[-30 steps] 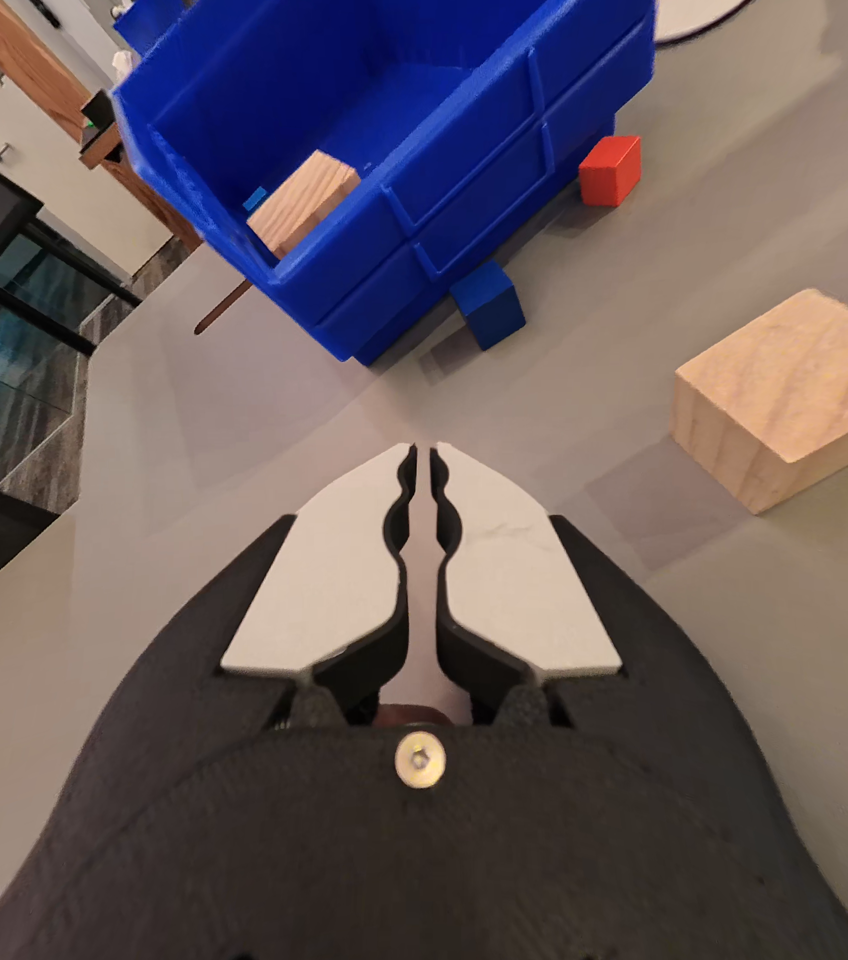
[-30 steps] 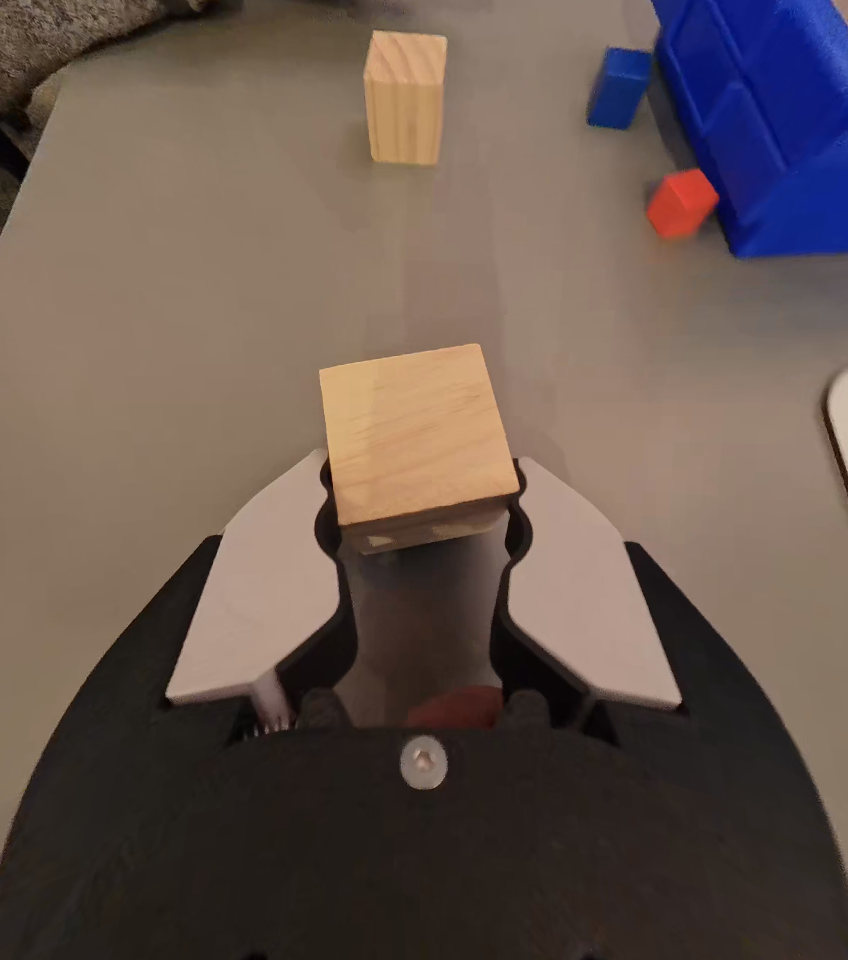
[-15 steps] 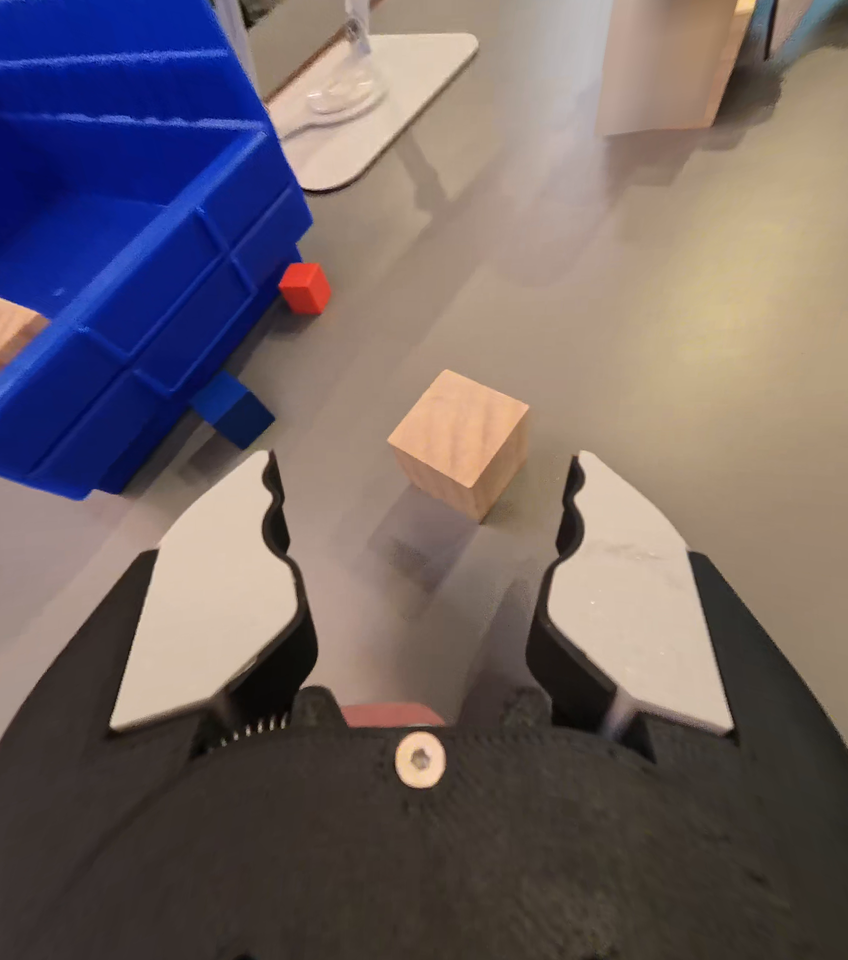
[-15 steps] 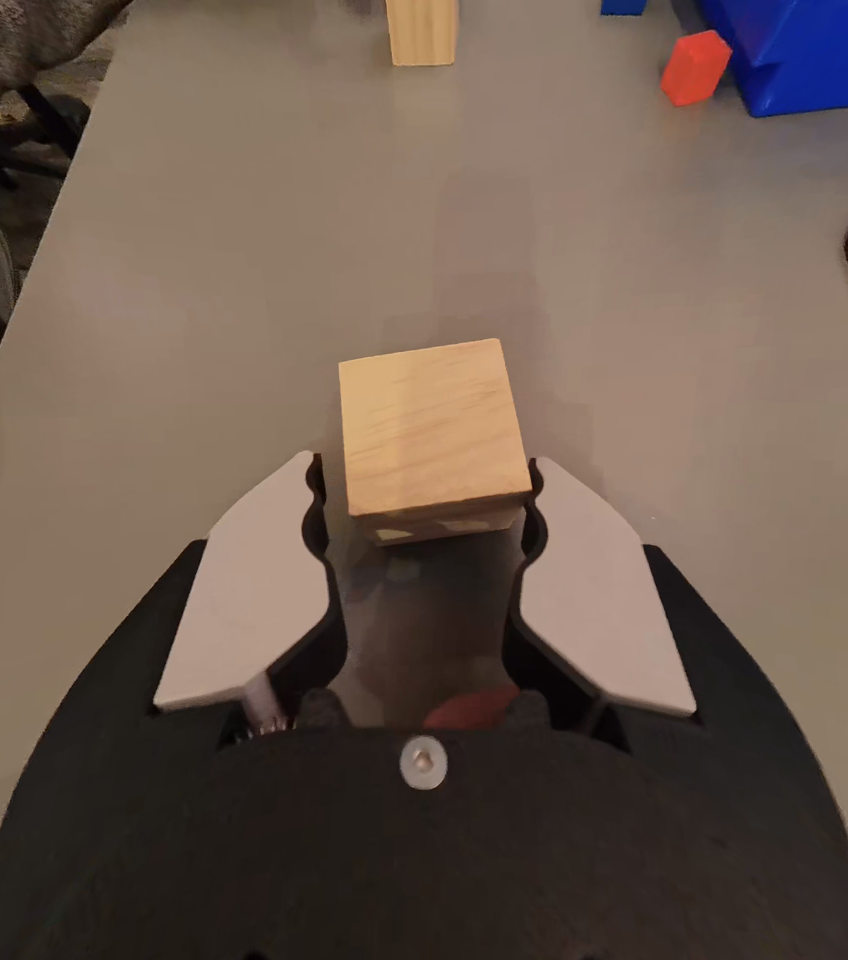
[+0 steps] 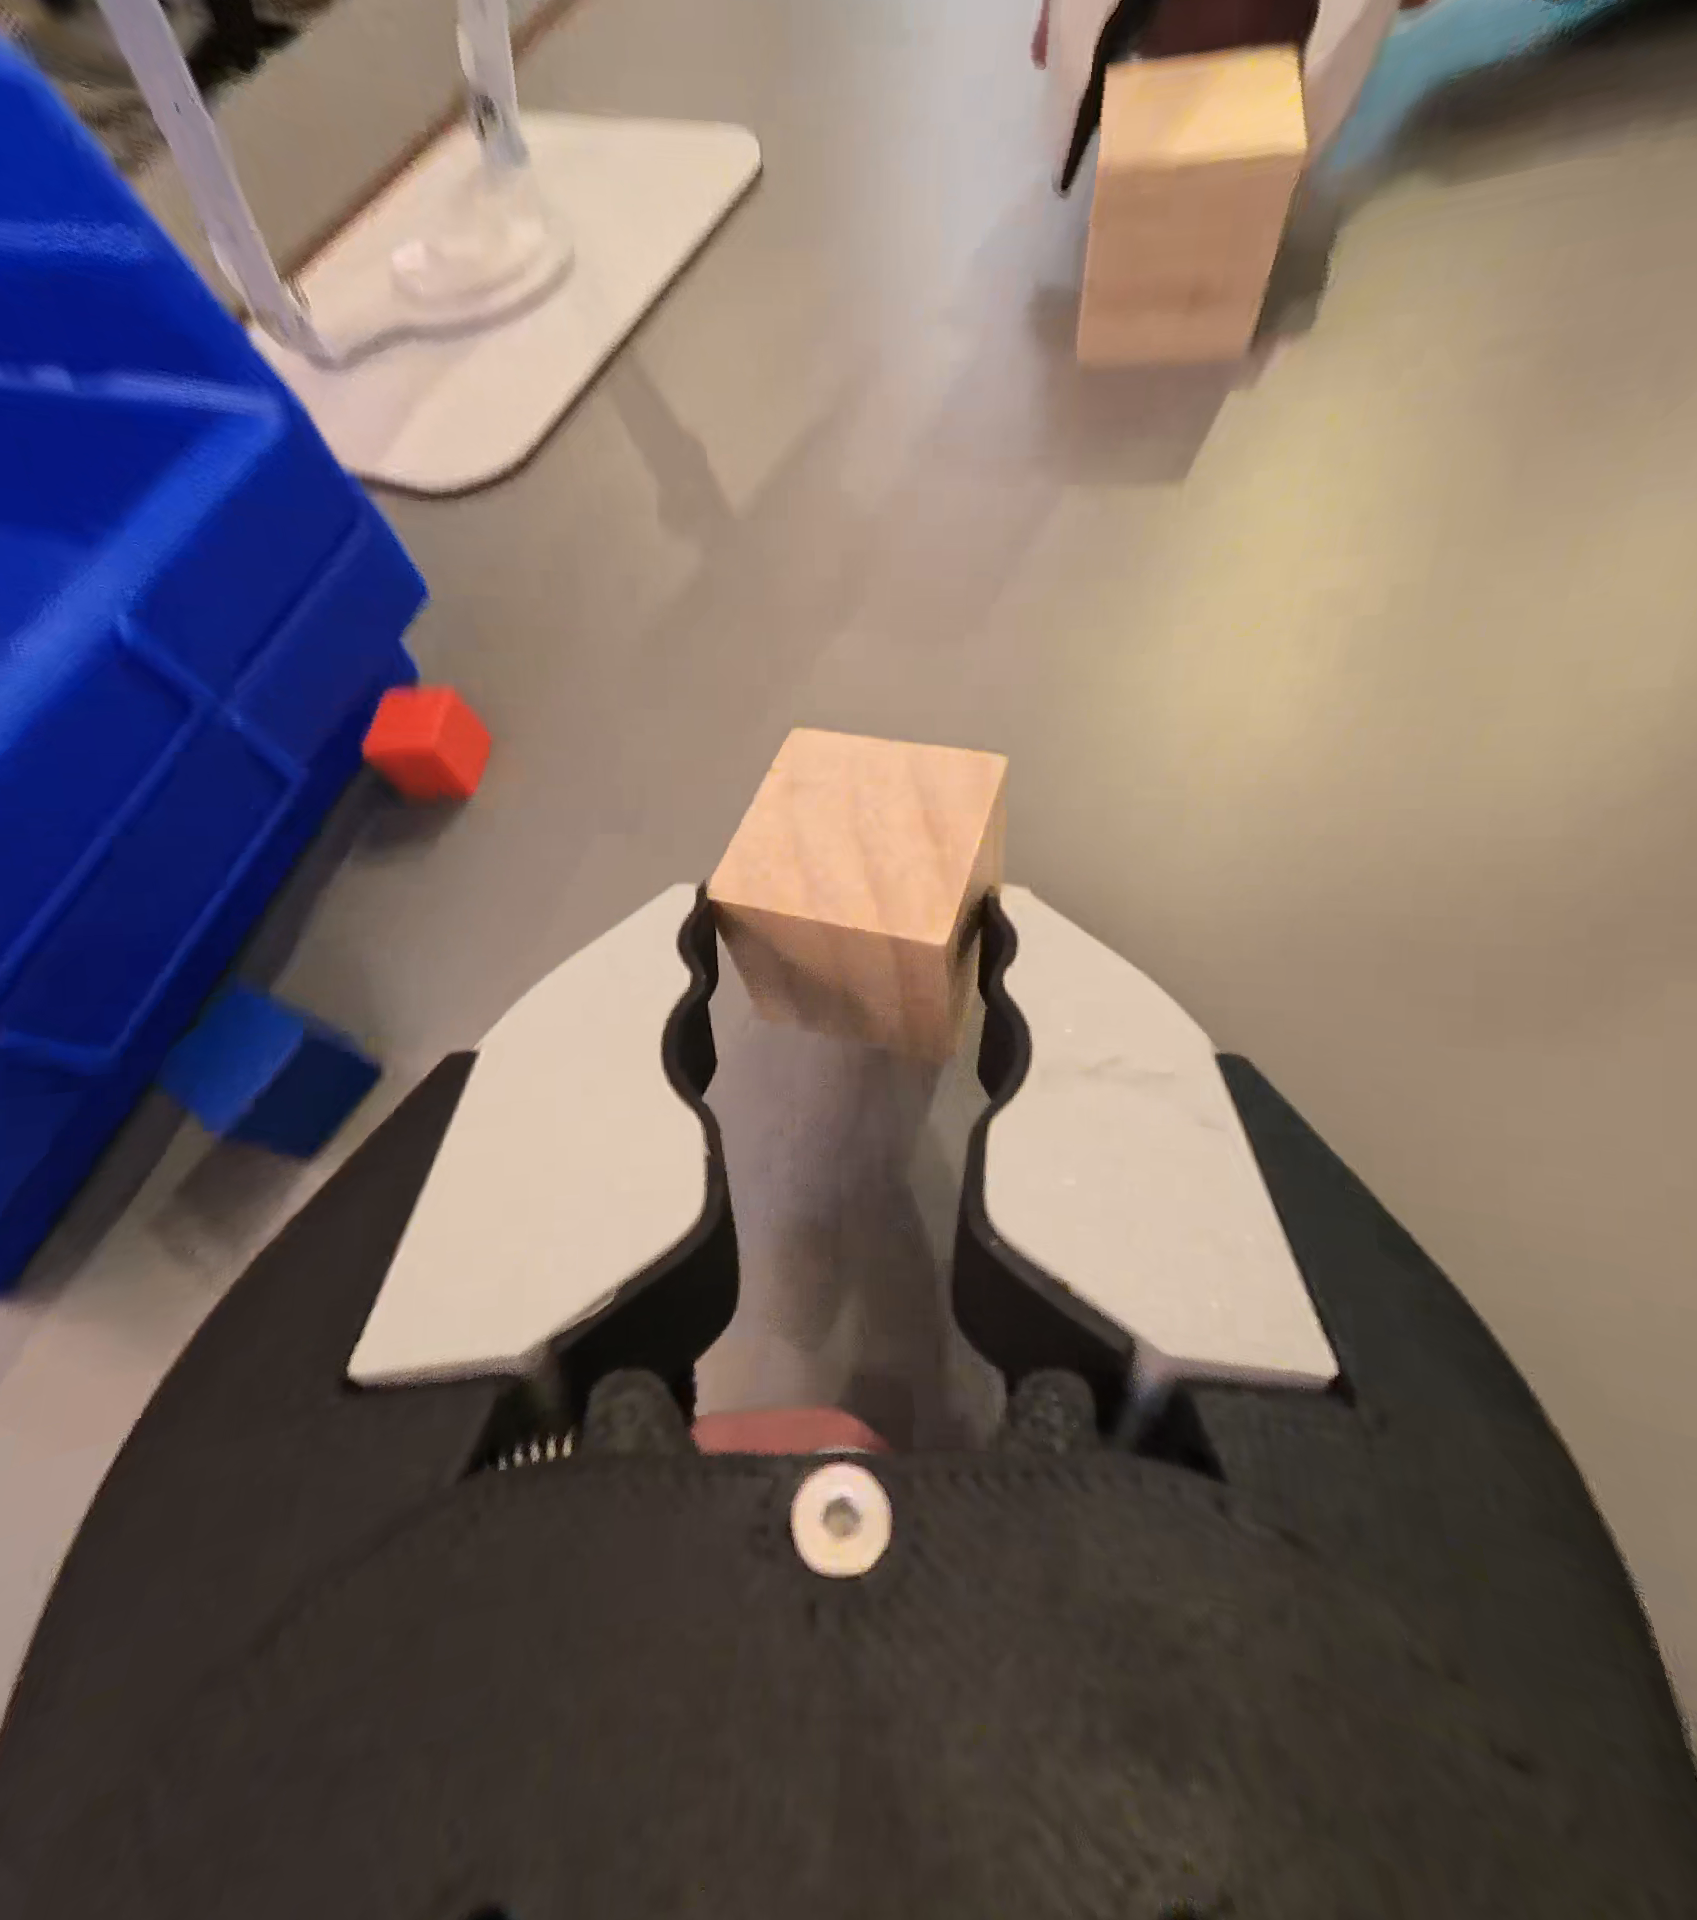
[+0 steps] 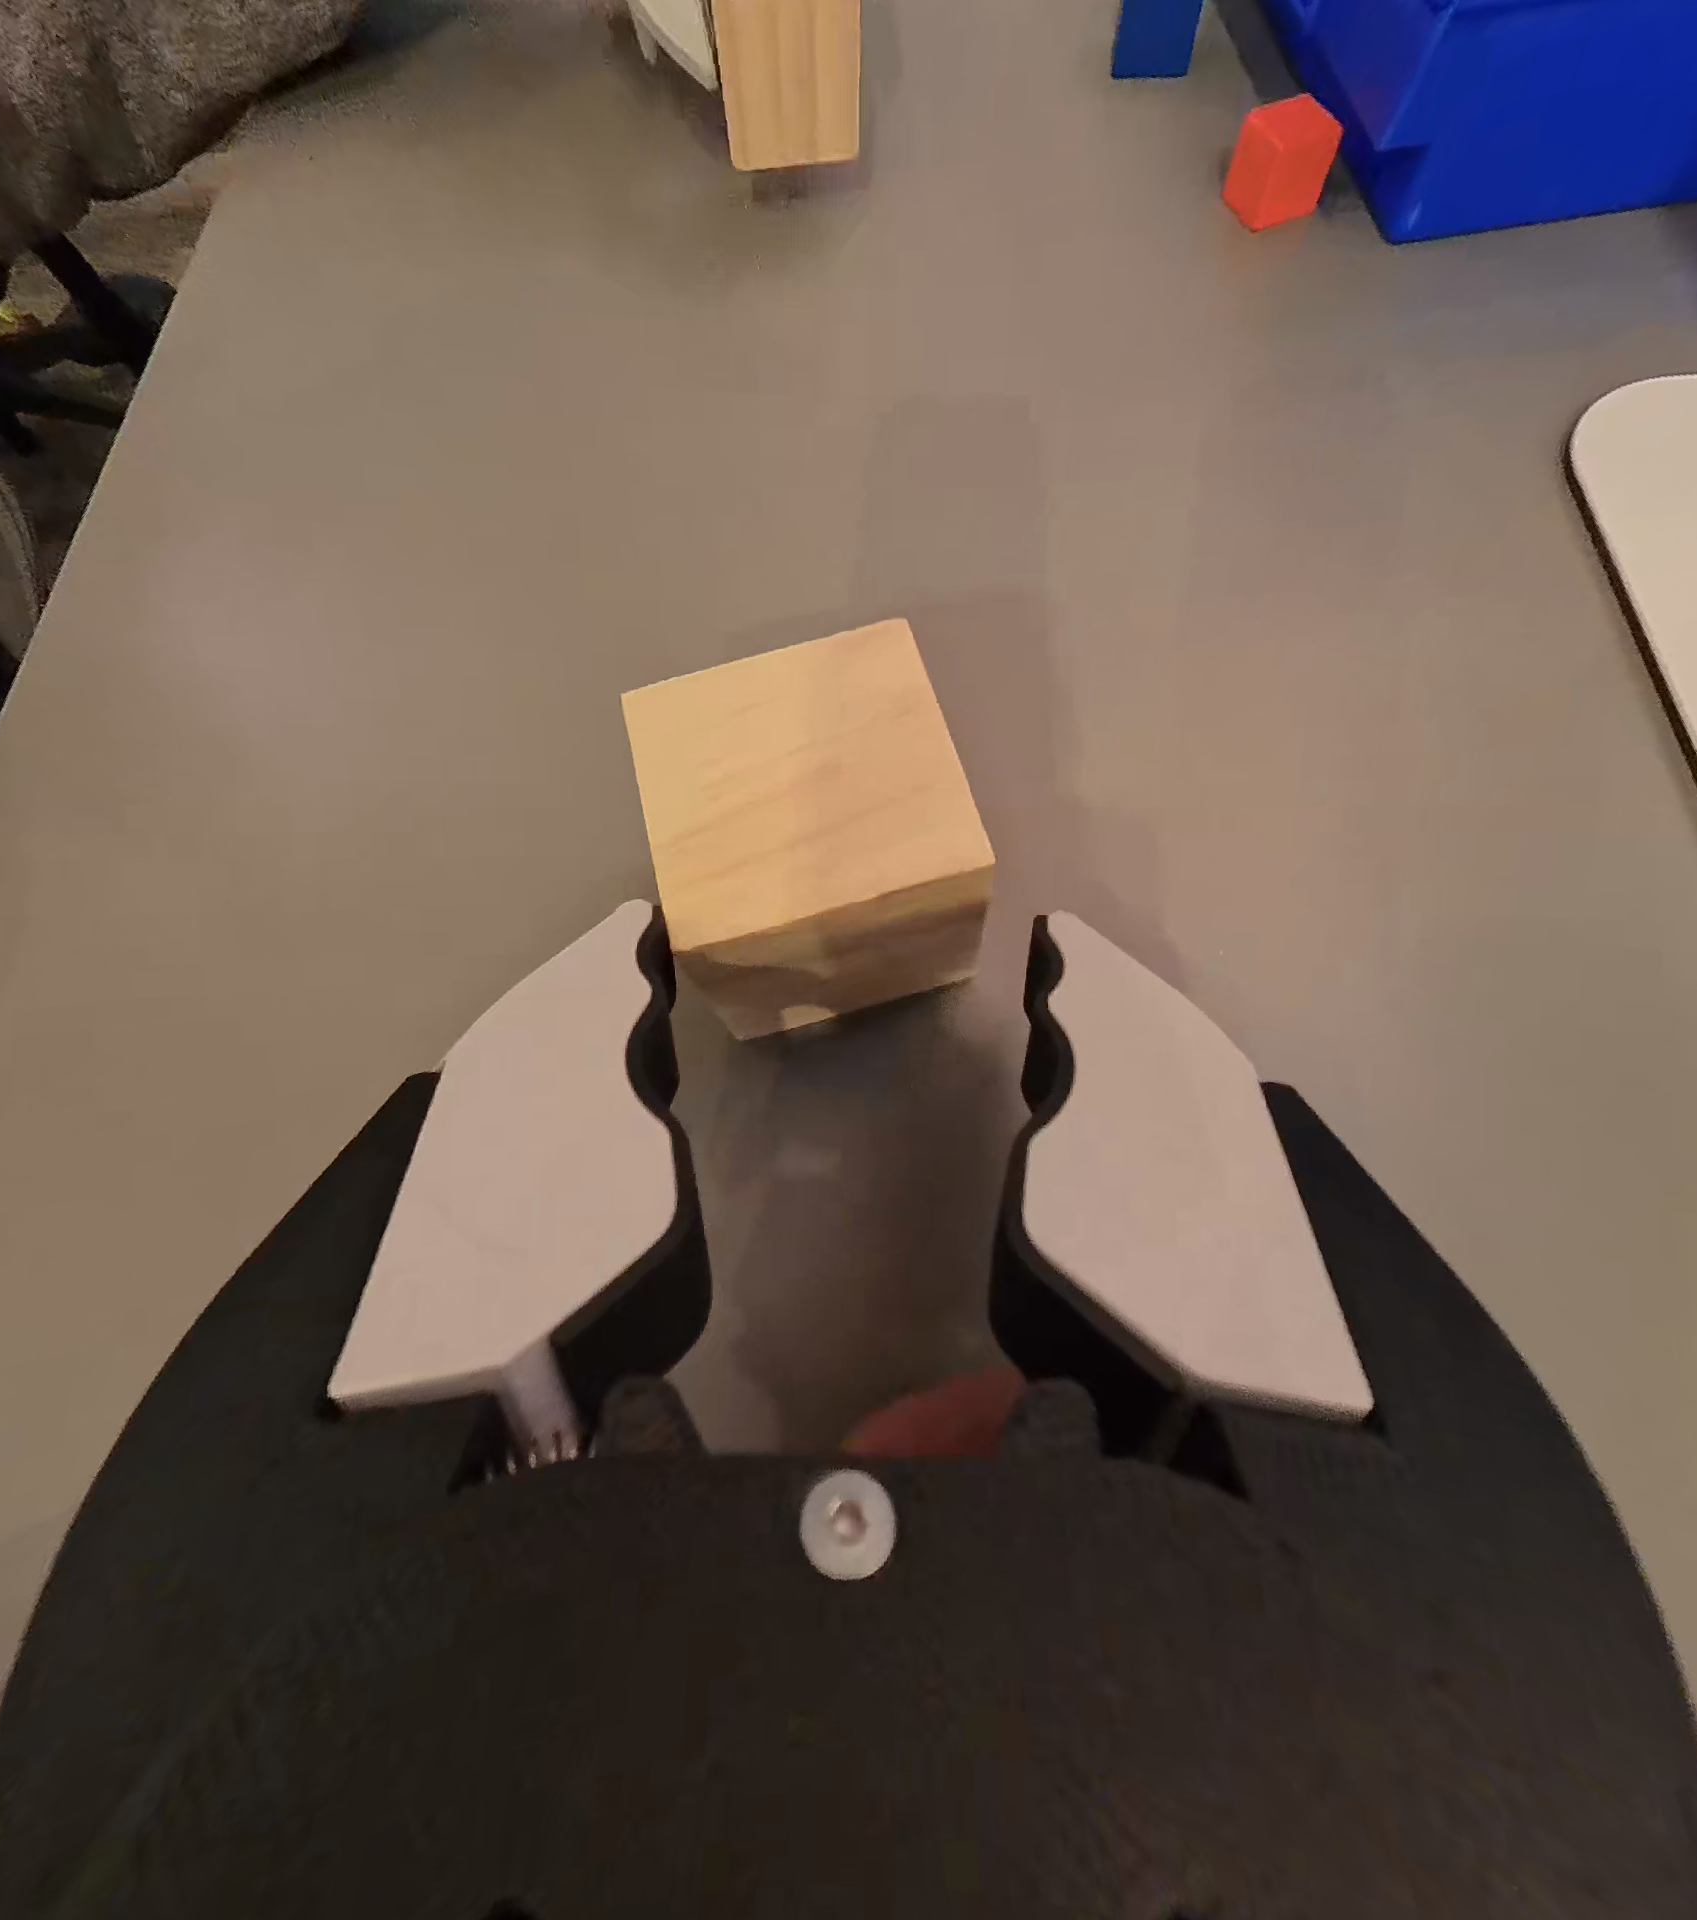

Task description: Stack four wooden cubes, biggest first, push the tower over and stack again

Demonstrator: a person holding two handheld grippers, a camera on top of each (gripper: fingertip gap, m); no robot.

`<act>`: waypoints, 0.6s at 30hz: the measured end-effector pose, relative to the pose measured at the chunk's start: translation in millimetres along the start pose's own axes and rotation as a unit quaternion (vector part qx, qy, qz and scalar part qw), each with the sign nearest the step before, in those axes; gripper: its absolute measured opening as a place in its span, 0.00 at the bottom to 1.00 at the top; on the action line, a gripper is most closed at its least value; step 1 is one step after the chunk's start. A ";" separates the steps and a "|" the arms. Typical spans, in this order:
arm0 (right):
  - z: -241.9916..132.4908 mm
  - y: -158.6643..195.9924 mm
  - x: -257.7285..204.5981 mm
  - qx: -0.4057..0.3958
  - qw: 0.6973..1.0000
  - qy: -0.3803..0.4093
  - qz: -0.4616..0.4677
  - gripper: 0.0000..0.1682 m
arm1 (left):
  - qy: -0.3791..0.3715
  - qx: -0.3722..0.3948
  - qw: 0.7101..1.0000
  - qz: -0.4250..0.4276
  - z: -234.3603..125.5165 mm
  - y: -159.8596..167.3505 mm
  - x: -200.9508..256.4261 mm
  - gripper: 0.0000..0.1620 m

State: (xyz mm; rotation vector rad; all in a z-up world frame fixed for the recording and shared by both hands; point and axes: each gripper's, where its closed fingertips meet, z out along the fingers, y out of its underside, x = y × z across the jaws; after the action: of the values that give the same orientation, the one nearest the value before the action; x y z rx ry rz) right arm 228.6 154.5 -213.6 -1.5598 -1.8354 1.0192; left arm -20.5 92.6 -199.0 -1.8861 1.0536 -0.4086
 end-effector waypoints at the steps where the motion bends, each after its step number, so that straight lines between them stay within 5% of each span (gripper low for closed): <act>1: -1.8 1.1 1.4 0.000 1.000 0.002 0.000 0.39 | -0.007 0.004 1.000 0.003 6.9 -12.6 2.8 0.29; 9: -12.1 10.6 1.9 -0.007 1.000 -0.007 -0.001 0.40 | 0.043 0.037 0.998 0.029 105.6 -126.8 67.0 0.29; 18: -14.7 11.4 0.0 -0.002 1.000 -0.016 -0.001 0.39 | 0.075 0.015 0.996 0.039 165.2 -165.9 84.1 0.29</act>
State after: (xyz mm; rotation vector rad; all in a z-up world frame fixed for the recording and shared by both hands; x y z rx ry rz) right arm 246.8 158.2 -214.3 -1.5516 -1.8621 1.0457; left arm 217.4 153.4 -159.7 -1.8027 1.2100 -0.5251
